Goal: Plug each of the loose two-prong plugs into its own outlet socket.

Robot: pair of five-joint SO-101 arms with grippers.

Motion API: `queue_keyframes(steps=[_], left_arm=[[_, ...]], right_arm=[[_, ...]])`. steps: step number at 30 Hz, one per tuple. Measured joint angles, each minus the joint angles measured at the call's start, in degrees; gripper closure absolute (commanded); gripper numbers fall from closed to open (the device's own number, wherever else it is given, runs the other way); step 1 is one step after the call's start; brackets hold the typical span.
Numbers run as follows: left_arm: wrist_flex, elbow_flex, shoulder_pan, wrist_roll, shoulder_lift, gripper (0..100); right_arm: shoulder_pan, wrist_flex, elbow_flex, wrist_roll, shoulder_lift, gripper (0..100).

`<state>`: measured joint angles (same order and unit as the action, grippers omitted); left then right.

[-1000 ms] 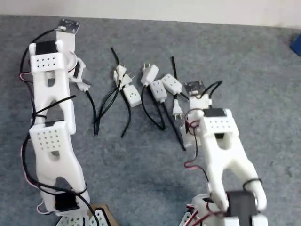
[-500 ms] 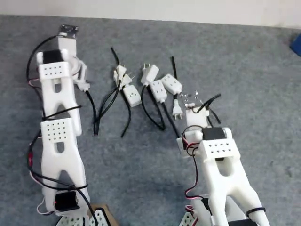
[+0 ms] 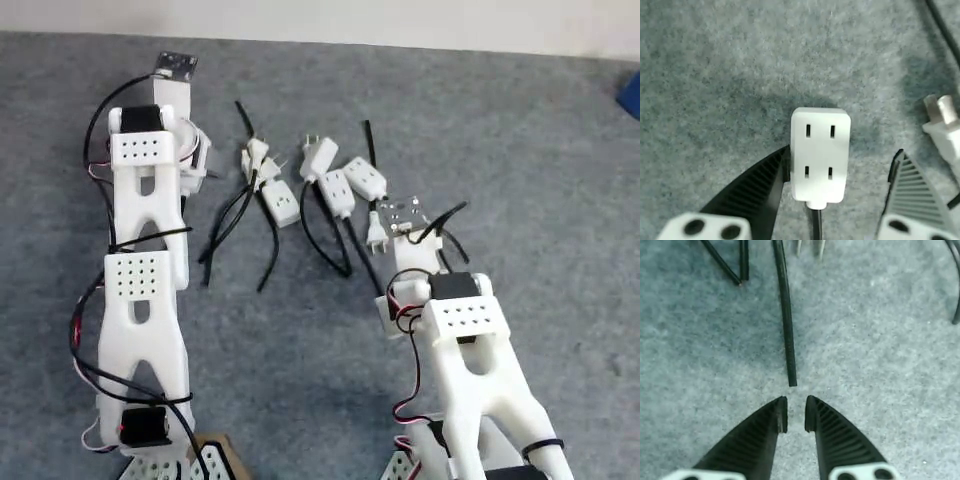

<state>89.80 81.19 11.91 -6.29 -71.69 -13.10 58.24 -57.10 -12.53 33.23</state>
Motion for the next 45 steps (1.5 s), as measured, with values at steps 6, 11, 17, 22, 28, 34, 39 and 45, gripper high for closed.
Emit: queue_keyframes(steps=[6, 11, 17, 22, 28, 34, 39, 45], left_arm=[[1.1, -5.1, 1.6, -0.2, 0.3, 95], [2.5, -5.3, 1.3, -7.3, 0.4, 98], [7.7, 0.1, 1.9, -10.3, 0.0, 94], [10.5, 5.1, 2.4, -14.9, 0.4, 97], [10.9, -6.6, -0.4, -15.2, 12.2, 100], [10.9, -34.8, -10.6, -15.6, 35.2, 100], [10.9, -60.7, -25.2, -20.7, 56.1, 99], [5.9, -87.8, -40.3, -23.3, 70.1, 99]], right_arm=[[0.0, 1.4, 0.0, -0.1, 0.0, 92.8], [0.1, 1.8, 0.0, -0.2, 0.0, 92.8], [0.0, 4.1, -0.3, -0.2, 0.0, 92.8], [0.0, 5.6, -4.1, -0.2, 0.3, 92.8], [4.2, 5.7, -5.5, -2.7, 0.4, 92.8], [16.4, 3.1, -5.7, -3.1, 0.4, 93.2], [23.8, 2.5, -5.7, -3.0, 0.4, 93.2], [23.8, 2.4, -5.8, -3.0, 0.4, 93.2]])
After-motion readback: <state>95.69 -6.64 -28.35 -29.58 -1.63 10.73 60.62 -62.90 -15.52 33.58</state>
